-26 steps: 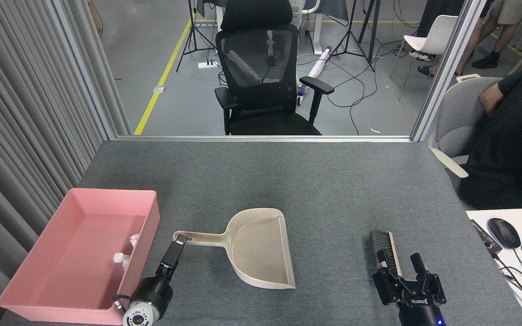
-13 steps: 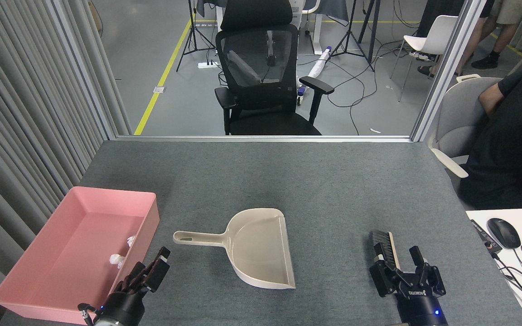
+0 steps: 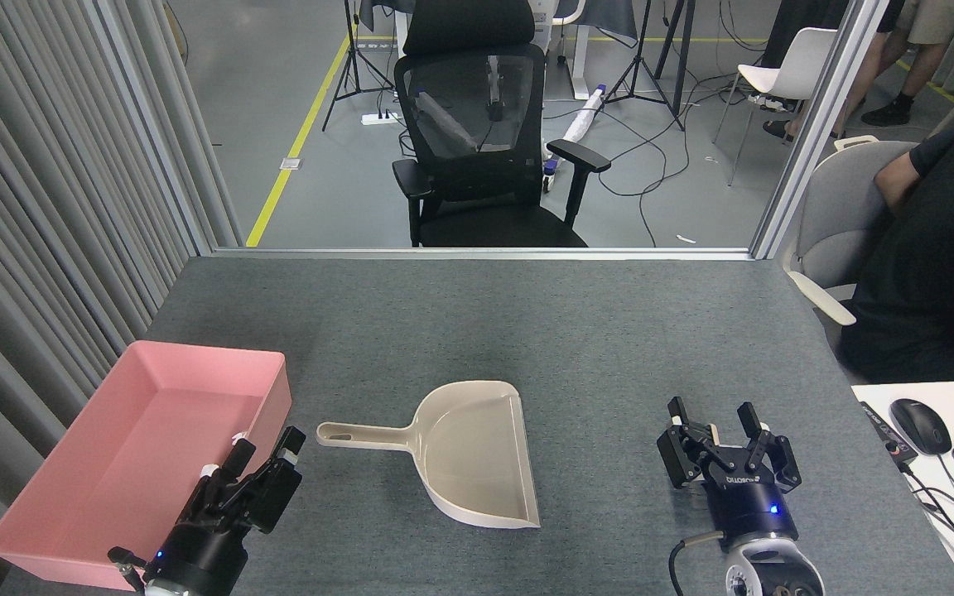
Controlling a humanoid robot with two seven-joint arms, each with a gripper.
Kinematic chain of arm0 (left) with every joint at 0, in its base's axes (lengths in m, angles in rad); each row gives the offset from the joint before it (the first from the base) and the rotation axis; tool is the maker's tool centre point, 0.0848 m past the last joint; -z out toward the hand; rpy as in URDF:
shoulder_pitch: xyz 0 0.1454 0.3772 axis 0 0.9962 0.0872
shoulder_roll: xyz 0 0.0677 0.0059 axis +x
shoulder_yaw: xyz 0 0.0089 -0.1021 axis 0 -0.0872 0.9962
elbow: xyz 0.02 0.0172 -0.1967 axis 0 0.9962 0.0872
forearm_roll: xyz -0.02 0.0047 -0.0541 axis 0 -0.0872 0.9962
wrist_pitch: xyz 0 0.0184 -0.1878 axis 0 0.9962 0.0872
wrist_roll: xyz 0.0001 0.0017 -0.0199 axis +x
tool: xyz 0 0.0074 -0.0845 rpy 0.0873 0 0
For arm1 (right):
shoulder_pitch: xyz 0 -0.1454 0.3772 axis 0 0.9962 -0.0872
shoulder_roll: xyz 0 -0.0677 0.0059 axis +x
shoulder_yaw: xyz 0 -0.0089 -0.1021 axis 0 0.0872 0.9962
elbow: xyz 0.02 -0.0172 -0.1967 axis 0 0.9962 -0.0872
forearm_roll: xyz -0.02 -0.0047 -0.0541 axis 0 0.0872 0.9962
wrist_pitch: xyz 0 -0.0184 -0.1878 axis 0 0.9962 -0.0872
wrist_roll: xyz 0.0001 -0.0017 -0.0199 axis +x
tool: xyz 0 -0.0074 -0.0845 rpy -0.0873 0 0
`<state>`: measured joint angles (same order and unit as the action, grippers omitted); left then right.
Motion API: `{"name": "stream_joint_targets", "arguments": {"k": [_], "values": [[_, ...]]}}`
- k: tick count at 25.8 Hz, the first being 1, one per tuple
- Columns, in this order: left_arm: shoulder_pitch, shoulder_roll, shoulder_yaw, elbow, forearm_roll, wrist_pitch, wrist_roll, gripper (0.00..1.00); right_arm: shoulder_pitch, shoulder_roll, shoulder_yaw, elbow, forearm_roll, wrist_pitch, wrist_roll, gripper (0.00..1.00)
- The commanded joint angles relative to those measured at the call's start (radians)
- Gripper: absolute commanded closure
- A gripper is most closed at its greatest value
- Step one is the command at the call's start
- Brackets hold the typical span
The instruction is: Sweep and dump garbage into bin
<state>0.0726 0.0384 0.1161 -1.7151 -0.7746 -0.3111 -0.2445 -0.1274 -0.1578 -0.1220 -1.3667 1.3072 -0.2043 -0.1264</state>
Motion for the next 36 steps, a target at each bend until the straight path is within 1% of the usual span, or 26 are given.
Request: {"name": "stream_joint_targets", "arguments": {"k": [1, 3, 4, 5, 6, 7, 8, 10, 11, 13, 16, 18, 20, 25, 31, 36], "values": [[-0.039, 0.057, 0.004, -0.001, -0.054, -0.042, 0.037, 0.01, 0.0, 0.007, 0.007, 0.0, 0.001, 0.008, 0.001, 0.03], [-0.089, 0.139, 0.005, 0.018, -0.164, -0.034, 0.057, 0.01, 0.002, 0.024, 0.009, -0.002, 0.004, 0.009, 0.001, 0.03], [-0.126, 0.172, 0.007, 0.054, -0.235, -0.031, 0.065, 0.01, -0.003, 0.026, 0.013, 0.0, 0.009, 0.013, 0.001, 0.03], [-0.155, 0.17, 0.007, 0.098, -0.298, -0.029, 0.076, 0.01, -0.008, 0.027, 0.018, -0.002, 0.021, 0.025, 0.001, 0.03], [-0.172, 0.146, 0.008, 0.13, -0.339, -0.02, 0.091, 0.01, -0.012, 0.029, 0.019, -0.002, 0.041, 0.048, 0.001, 0.03], [-0.181, 0.107, 0.007, 0.15, -0.37, -0.002, 0.106, 0.01, -0.02, 0.029, 0.021, -0.002, 0.063, 0.072, 0.001, 0.03], [-0.181, 0.075, 0.007, 0.155, -0.385, 0.029, 0.12, 0.01, -0.029, 0.029, 0.028, 0.0, 0.083, 0.088, 0.001, 0.03], [-0.188, 0.046, -0.001, 0.161, -0.396, 0.116, 0.148, 0.01, -0.032, 0.029, 0.058, 0.0, 0.09, 0.091, 0.001, 0.02], [-0.191, 0.041, -0.007, 0.163, -0.402, 0.159, 0.168, 0.01, -0.035, 0.029, 0.073, 0.0, 0.089, 0.091, 0.002, 0.02], [-0.188, 0.035, -0.056, 0.166, -0.414, 0.228, 0.232, 0.01, -0.037, 0.031, 0.076, 0.0, 0.086, 0.094, 0.002, 0.02], [-0.168, 0.037, -0.138, 0.173, -0.477, 0.297, 0.338, 0.01, -0.037, 0.029, 0.073, 0.006, 0.078, 0.095, 0.001, 0.02], [-0.139, 0.035, -0.173, 0.178, -0.542, 0.356, 0.367, 0.01, -0.041, 0.027, 0.073, 0.014, 0.078, 0.095, 0.001, 0.02], [-0.122, 0.035, -0.205, 0.184, -0.574, 0.391, 0.367, 0.01, -0.043, 0.023, 0.073, 0.021, 0.078, 0.097, 0.001, 0.02], [-0.102, 0.037, -0.223, 0.169, -0.572, 0.386, 0.364, 0.01, -0.041, 0.014, 0.078, 0.032, 0.086, 0.097, -0.001, 0.02], [-0.131, 0.038, -0.24, 0.172, -0.569, 0.383, 0.372, 0.01, -0.034, 0.024, 0.078, 0.034, 0.087, 0.098, -0.002, 0.02], [-0.2, 0.049, -0.242, 0.265, -0.577, 0.383, 0.364, 0.01, -0.028, 0.02, 0.079, 0.034, 0.084, 0.091, -0.009, 0.02]]}}
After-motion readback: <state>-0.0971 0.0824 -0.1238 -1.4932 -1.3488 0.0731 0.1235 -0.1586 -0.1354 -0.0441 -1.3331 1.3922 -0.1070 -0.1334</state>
